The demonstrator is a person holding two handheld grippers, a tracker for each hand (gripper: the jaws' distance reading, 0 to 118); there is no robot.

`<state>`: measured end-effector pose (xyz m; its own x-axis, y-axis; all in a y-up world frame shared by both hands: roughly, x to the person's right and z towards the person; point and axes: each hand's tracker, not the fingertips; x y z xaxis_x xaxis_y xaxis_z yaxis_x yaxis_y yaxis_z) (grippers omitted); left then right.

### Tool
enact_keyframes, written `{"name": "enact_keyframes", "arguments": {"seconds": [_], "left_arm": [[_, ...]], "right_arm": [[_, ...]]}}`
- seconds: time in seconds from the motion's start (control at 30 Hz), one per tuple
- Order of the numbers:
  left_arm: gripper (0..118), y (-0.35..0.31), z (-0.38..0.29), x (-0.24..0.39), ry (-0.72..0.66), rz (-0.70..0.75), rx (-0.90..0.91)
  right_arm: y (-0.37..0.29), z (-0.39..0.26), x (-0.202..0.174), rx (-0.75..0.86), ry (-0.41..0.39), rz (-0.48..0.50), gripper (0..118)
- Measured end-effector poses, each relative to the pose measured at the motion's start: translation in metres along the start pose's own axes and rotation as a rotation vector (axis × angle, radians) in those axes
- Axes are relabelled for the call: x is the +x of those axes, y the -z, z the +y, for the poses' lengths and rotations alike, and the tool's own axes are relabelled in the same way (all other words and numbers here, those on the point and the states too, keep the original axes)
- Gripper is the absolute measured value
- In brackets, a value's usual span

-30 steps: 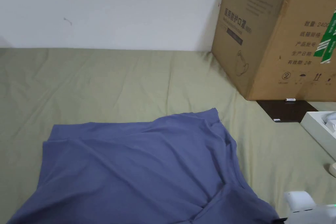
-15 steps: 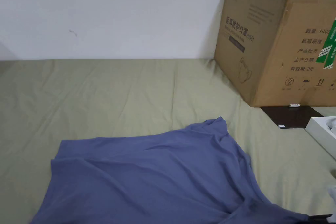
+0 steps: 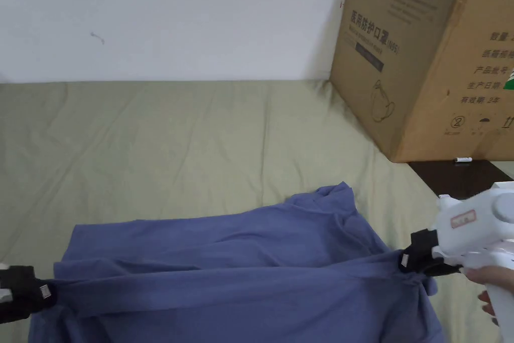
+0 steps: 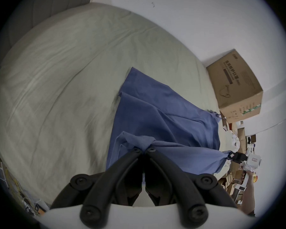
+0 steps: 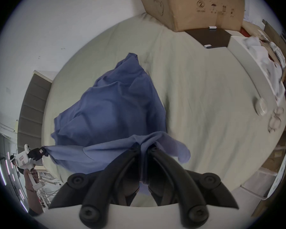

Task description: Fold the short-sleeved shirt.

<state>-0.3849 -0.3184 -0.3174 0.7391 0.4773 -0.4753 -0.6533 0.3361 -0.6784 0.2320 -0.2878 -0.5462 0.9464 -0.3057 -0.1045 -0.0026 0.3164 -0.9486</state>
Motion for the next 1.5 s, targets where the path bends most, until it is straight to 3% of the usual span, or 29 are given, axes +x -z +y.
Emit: {"name": "enact_keyframes", "arguments": {"seconds": [0.03, 0.07, 0.1, 0.13, 0.17, 0.2, 0.23, 0.27, 0.37, 0.47, 0.57, 0.6, 0.63, 0.67, 0.7, 0.73, 0.77, 0.87, 0.93, 1.07, 1.13, 1.2, 1.23, 1.27, 1.3, 1.33, 1.43, 1.5], "left_arm": [[19, 0.010, 0.005, -0.001, -0.006, 0.010, -0.007], [41, 0.019, 0.008, -0.003, -0.010, 0.018, -0.015], [76, 0.026, 0.010, -0.005, -0.025, 0.034, -0.012], [90, 0.030, 0.009, -0.005, -0.028, 0.053, -0.013], [96, 0.031, 0.008, -0.007, -0.033, 0.070, -0.009], [96, 0.031, 0.006, -0.008, -0.033, 0.067, -0.002], [106, 0.028, 0.003, -0.009, -0.035, 0.071, 0.010], [109, 0.023, -0.002, -0.009, -0.035, 0.056, 0.035], [109, 0.005, -0.012, -0.004, 0.030, 0.043, 0.087], [109, -0.032, -0.035, 0.016, 0.211, 0.085, 0.268], [107, -0.070, -0.074, 0.033, 0.380, 0.064, 0.499], [97, -0.084, -0.091, 0.038, 0.427, 0.054, 0.567], [80, -0.095, -0.106, 0.043, 0.464, 0.047, 0.632], [53, -0.107, -0.121, 0.050, 0.506, 0.064, 0.689], [11, -0.116, -0.133, 0.057, 0.541, 0.076, 0.732], [0, -0.122, -0.142, 0.063, 0.555, 0.105, 0.759], [0, -0.128, -0.151, 0.067, 0.548, 0.138, 0.788], [0, -0.136, -0.147, 0.055, 0.443, 0.006, 0.747], [0, -0.138, -0.136, 0.053, 0.417, 0.066, 0.671], [0, -0.097, -0.101, 0.027, 0.373, 0.077, 0.253], [5, -0.063, -0.097, 0.006, 0.285, 0.021, 0.132], [11, -0.035, -0.093, -0.009, 0.272, 0.092, 0.122], [38, -0.025, -0.090, -0.015, 0.281, 0.150, 0.127], [79, -0.013, -0.086, -0.021, 0.278, 0.202, 0.126], [111, -0.002, -0.083, -0.028, 0.270, 0.245, 0.109], [117, 0.002, -0.085, -0.027, 0.246, 0.237, 0.116], [115, 0.027, -0.077, -0.034, 0.231, 0.252, 0.090], [115, 0.045, -0.076, -0.036, 0.283, 0.334, 0.046]], "right_arm": [[0.012, 0.005, -0.002, -0.011, 0.005, -0.007, 9], [0.024, 0.007, -0.004, -0.013, 0.007, -0.008, 17], [0.034, 0.008, -0.006, -0.011, 0.007, -0.014, 48], [0.037, 0.005, -0.008, 0.006, 0.014, -0.034, 72], [0.043, 0.007, -0.006, 0.029, 0.019, -0.056, 83], [0.043, 0.005, -0.006, 0.037, 0.026, -0.051, 83], [0.040, 0.001, -0.007, 0.046, 0.029, -0.038, 108], [0.036, -0.003, -0.008, 0.073, 0.035, -0.017, 118], [0.013, -0.014, -0.007, 0.133, 0.039, 0.019, 118], [-0.022, -0.037, -0.016, 0.254, -0.001, 0.036, 118], [-0.068, -0.083, -0.038, 0.467, -0.116, 0.093, 115], [-0.082, -0.104, -0.048, 0.566, -0.165, 0.078, 106], [-0.094, -0.122, -0.055, 0.649, -0.199, 0.078, 89], [-0.103, -0.140, -0.064, 0.739, -0.232, 0.074, 54], [-0.109, -0.152, -0.070, 0.794, -0.256, 0.057, 11], [-0.114, -0.163, -0.078, 0.826, -0.272, 0.032, 6], [-0.118, -0.173, -0.083, 0.847, -0.267, 0.022, 6], [-0.121, -0.185, -0.086, 0.830, -0.191, 0.137, 6], [-0.122, -0.187, -0.087, 0.782, -0.176, 0.171, 6], [-0.125, -0.186, -0.086, 0.755, -0.221, 0.126, 6], [-0.126, -0.185, -0.084, 0.742, -0.224, 0.124, 6], [-0.125, -0.182, -0.080, 0.702, -0.220, 0.173, 6], [-0.125, -0.182, -0.081, 0.698, -0.220, 0.168, 6], [-0.124, -0.180, -0.081, 0.686, -0.224, 0.161, 6], [-0.123, -0.179, -0.080, 0.669, -0.231, 0.156, 6], [-0.122, -0.177, -0.080, 0.661, -0.236, 0.154, 6], [-0.119, -0.176, -0.081, 0.644, -0.240, 0.152, 6], [-0.116, -0.173, -0.081, 0.624, -0.237, 0.156, 6]]}}
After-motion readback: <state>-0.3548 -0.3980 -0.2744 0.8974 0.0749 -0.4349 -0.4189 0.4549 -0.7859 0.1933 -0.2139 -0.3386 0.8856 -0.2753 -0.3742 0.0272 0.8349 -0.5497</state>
